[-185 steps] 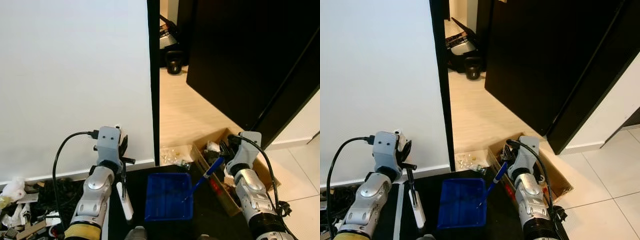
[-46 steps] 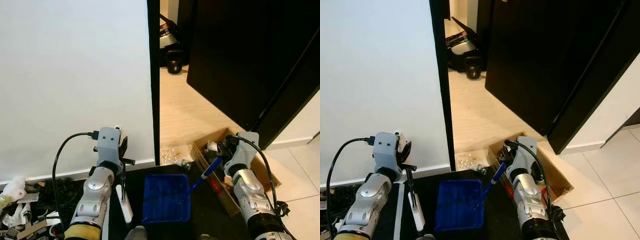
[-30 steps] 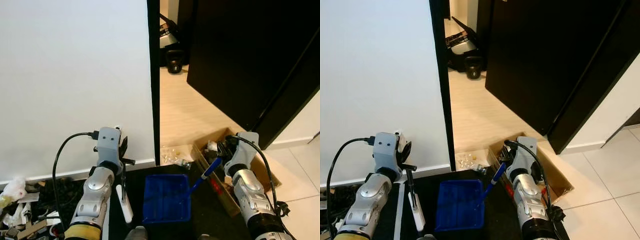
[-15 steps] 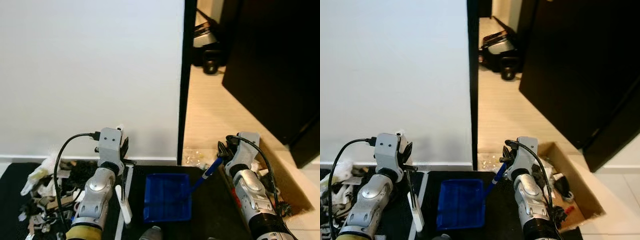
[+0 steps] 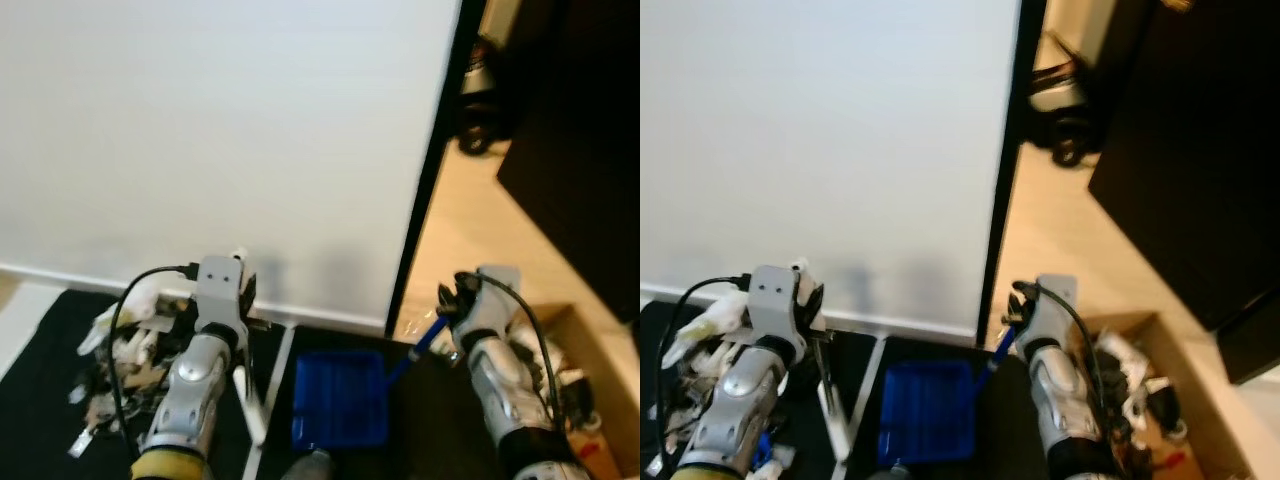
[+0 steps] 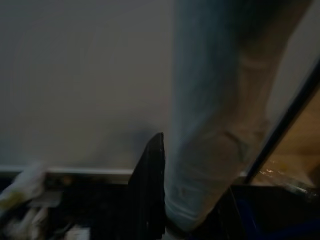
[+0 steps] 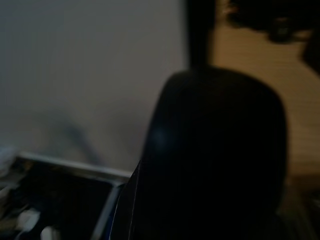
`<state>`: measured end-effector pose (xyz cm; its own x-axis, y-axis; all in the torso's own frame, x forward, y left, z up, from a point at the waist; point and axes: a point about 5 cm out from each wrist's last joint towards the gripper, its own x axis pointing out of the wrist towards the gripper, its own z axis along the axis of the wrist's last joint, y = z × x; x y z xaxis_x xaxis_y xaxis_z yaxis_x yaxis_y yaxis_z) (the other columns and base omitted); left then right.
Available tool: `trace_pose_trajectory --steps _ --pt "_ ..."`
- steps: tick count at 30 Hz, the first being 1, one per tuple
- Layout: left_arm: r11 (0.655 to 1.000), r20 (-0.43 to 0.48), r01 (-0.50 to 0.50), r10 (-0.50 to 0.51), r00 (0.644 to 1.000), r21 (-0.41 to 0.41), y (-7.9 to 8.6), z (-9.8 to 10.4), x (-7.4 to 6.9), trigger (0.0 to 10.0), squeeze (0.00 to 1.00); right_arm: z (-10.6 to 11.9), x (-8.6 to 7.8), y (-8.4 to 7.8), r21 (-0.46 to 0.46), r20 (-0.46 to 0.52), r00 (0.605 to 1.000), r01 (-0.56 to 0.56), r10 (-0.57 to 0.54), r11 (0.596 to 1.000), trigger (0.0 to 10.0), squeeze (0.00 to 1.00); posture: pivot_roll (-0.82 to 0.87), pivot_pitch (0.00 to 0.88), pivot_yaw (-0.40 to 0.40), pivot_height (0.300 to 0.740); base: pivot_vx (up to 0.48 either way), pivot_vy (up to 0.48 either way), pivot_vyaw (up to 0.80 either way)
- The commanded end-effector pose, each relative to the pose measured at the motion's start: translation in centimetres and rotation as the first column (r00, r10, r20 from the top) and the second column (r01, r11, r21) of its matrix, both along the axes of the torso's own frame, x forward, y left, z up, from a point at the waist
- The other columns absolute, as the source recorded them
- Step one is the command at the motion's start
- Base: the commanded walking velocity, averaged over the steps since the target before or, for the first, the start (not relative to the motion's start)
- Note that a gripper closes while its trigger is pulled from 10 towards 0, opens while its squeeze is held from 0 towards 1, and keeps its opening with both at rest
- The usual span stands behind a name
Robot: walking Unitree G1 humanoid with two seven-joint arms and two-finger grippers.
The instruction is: Sweep floor
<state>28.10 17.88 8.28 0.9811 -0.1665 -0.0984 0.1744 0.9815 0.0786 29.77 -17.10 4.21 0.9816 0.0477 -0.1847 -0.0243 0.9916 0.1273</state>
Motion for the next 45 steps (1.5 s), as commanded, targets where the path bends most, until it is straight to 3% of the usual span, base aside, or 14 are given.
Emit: trace_pose_trajectory --steps 1,45 --pt "1.0 -0.001 -0.013 0.013 1.0 0.021 0.45 -0.05 -0.26 10.0 0.0 0.25 0.18 0.35 0.014 0.012 1.0 -0.006 0.006 1.0 10.0 0.0 0.15 0.052 0.003 0.74 0.0 0.0 0.72" --pt "1.0 -0.003 -0.008 0.008 1.0 0.019 0.33 -0.04 -0.31 10.0 0.0 0.24 0.11 0.36 0.014 0.01 1.0 -0.007 0.007 1.0 10.0 0.0 0.15 0.055 0.004 0.74 0.0 0.0 0.72"
